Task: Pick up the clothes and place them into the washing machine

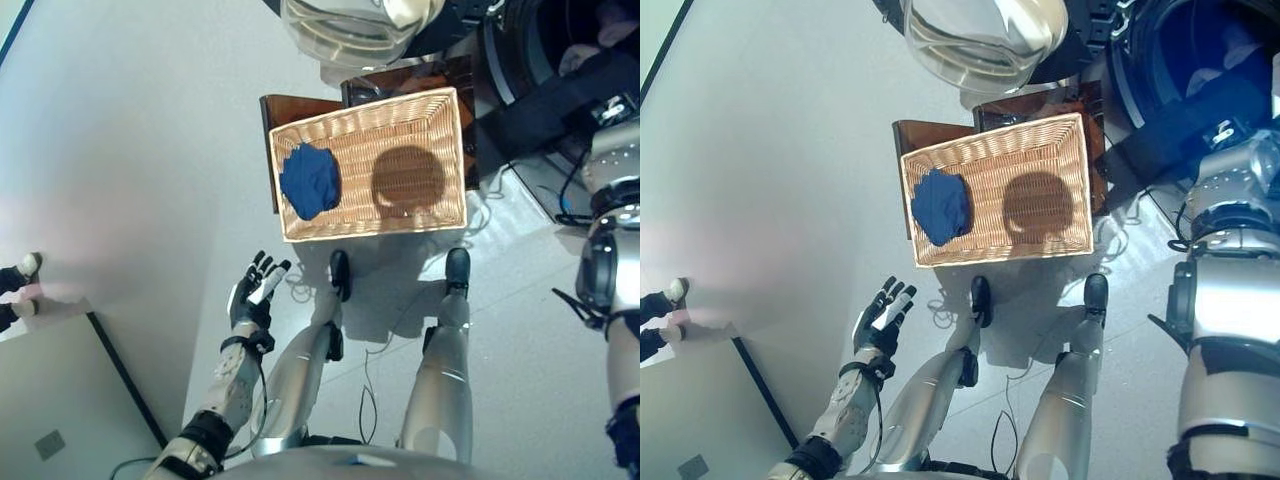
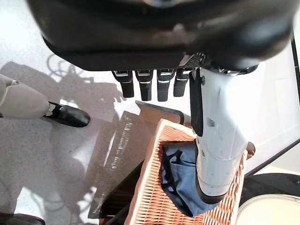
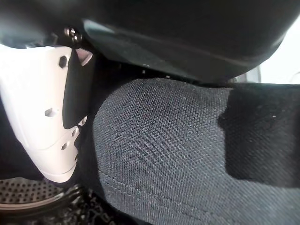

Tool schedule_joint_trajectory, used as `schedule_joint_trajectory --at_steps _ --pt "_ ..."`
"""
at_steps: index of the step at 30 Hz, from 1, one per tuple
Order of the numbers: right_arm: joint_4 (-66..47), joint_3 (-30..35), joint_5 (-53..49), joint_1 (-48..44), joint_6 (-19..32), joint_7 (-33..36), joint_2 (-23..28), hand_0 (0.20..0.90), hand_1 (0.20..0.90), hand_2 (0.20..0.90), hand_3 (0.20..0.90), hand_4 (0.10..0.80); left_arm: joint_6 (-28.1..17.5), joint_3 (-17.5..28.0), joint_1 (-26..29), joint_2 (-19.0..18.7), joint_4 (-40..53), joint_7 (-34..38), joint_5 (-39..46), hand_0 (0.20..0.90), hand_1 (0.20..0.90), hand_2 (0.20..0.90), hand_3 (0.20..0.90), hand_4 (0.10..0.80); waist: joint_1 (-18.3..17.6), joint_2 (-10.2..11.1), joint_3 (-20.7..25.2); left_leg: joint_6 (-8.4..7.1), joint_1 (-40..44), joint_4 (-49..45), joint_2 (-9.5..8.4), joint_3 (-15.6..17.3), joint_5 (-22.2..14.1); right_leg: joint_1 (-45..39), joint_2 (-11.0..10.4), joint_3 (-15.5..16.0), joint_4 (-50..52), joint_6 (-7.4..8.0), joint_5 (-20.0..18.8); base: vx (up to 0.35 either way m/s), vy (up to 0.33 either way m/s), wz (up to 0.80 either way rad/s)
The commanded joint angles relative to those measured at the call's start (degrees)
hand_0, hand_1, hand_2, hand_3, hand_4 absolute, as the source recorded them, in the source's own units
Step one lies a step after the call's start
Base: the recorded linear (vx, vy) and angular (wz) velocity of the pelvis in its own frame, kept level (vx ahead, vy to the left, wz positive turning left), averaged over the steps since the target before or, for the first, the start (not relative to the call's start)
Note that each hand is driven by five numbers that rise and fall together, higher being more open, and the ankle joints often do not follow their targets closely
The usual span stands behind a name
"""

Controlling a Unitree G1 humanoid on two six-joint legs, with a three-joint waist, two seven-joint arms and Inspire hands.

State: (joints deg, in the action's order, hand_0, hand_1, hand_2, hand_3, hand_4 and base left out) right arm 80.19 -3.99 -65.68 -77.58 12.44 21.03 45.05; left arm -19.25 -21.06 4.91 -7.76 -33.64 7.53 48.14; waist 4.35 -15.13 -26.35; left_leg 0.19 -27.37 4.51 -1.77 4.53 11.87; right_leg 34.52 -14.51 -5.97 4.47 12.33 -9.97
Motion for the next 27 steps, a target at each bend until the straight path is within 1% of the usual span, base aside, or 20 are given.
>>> schedule_joint_trajectory --at_steps 1,13,15,16,22,23,25,27 --pt "-4.4 -10.1 1.8 -11.9 4.6 -1.9 9.1 0.200 0.200 0.200 0.200 0.300 -3.9 -1.5 -0.2 -2.4 4.6 0.4 -0.7 0.900 0.900 0.900 0.900 0.800 0.9 -6.6 0.5 -7.92 -1.9 0.5 5.19 0.4 -0.6 3.1 1.7 -1.3 13.2 -3.52 13.4 0.000 0.000 0.00" --pt "-4.3 -12.4 -1.4 -18.1 6.0 -0.7 12.6 0.200 0.200 0.200 0.200 0.300 -3.9 -2.1 -0.9 -3.0 6.1 0.0 -0.8 0.900 0.900 0.900 0.900 0.800 1.3 -8.2 1.9 -8.17 -1.7 0.5 5.26 0.6 -0.8 4.1 2.0 -1.8 15.3 -3.75 14.9 0.000 0.000 0.00" --pt "-4.5 -12.0 -2.3 -18.6 6.8 -0.1 13.4 0.200 0.200 0.200 0.200 0.300 -3.8 -2.3 -1.0 -3.1 6.2 0.0 -0.9 0.900 0.900 0.900 0.900 0.800 1.1 -8.2 2.1 -8.16 -1.4 0.5 4.96 0.4 -1.3 4.0 1.7 -1.8 15.8 -3.70 15.8 0.021 -0.012 0.01" --pt "-4.7 -11.9 -2.6 -18.8 7.3 0.1 13.8 0.200 0.200 0.200 0.200 0.300 -3.7 -2.4 -1.0 -3.1 6.3 0.1 -1.0 0.900 0.900 0.900 0.900 0.800 1.2 -8.4 2.1 -8.16 -1.6 0.5 5.14 0.5 -0.9 4.3 1.9 -1.9 15.8 -3.75 15.3 0.000 0.000 0.00" --pt "-5.8 -10.5 -3.9 -18.8 9.3 1.7 15.4 0.200 0.200 0.200 0.200 0.300 -3.7 -2.6 -1.5 -3.0 6.7 0.4 -1.4 0.900 0.900 0.900 0.900 0.800 1.1 -9.0 2.3 -8.19 -1.8 0.5 5.03 0.6 -1.0 4.9 2.0 -2.3 16.8 -3.86 15.8 0.007 -0.009 0.05" --pt "-5.7 -9.7 -4.5 -18.6 10.0 2.3 15.7 0.200 0.200 0.200 0.200 0.300 -3.7 -2.5 -1.4 -2.9 6.6 0.6 -1.4 0.900 0.900 0.900 0.900 0.800 0.9 -9.4 2.3 -8.17 -1.8 0.5 4.96 0.6 -1.0 5.2 2.1 -2.5 17.0 -3.89 15.9 0.017 -0.005 0.04" --pt "-6.2 -9.1 -4.8 -18.2 10.4 2.4 15.7 0.200 0.200 0.200 0.200 0.300 -3.6 -2.7 -1.4 -2.8 6.6 0.6 -1.3 0.900 0.900 0.900 0.900 0.800 1.0 -9.5 2.3 -8.17 -1.9 0.5 4.94 0.7 -1.0 5.4 2.2 -2.6 17.2 -3.90 16.0 0.006 -0.002 0.02" --pt "-7.0 -7.5 -6.2 -17.8 12.0 3.4 15.9 0.200 0.200 0.200 0.200 0.300 -3.7 -2.6 -1.4 -2.7 6.9 0.7 -0.9 0.900 0.900 0.900 0.900 0.800 0.9 -10.0 2.2 -8.12 -2.1 0.5 4.84 0.6 -1.1 5.9 2.2 -2.9 17.5 -3.96 16.1 0.009 -0.008 -0.06"
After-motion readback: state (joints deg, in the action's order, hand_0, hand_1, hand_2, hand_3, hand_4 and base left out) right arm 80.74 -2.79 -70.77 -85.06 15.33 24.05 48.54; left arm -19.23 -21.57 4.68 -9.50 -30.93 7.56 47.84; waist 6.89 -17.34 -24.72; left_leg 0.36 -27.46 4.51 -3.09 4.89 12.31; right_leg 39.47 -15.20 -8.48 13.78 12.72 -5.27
